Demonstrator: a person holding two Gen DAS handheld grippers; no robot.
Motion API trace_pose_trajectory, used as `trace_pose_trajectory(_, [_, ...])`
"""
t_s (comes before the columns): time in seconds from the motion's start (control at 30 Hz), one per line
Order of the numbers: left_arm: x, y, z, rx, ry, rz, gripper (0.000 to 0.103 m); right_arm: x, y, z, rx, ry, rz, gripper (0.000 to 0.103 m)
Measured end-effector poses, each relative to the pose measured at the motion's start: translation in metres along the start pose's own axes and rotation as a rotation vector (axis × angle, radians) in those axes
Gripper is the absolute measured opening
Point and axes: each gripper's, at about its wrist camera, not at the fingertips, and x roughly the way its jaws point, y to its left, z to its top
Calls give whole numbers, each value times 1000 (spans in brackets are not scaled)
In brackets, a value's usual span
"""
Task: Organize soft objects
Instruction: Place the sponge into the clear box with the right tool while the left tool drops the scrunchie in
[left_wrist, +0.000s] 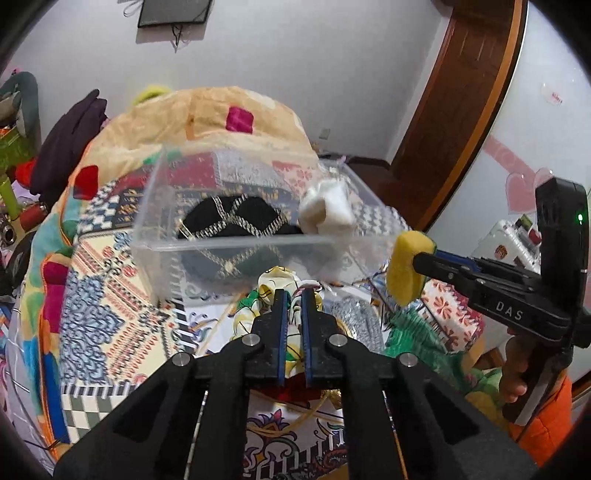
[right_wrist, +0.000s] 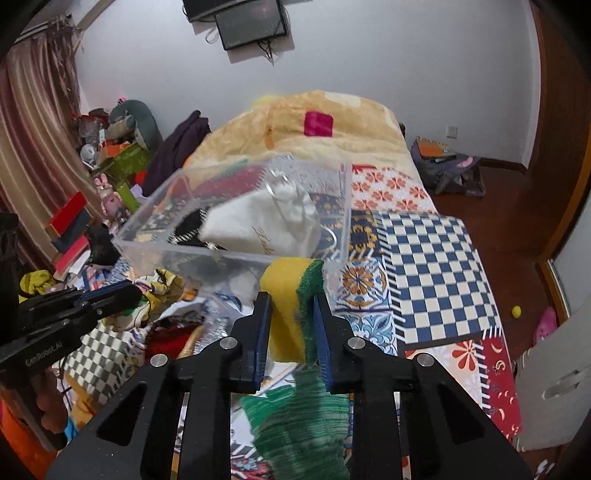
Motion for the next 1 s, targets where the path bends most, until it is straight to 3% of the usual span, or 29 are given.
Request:
trace_pose_trajectory(0.4, [-44, 10, 39, -10, -148, 14, 6, -24, 24, 35, -61, -134, 23, 21])
trace_pose_trajectory(0.6, [-44, 6, 63, 23, -195, 33, 6, -17, 25, 50, -67, -162, -1, 21])
trace_pose_trajectory(0.77, [-26, 9, 72, 28, -192, 48, 6, 1, 20, 51, -32, -143, -25, 21])
trace_pose_trajectory(1.0, [16, 17, 72, 20, -121, 100, 6, 28, 11, 50, 3, -80, -65, 21])
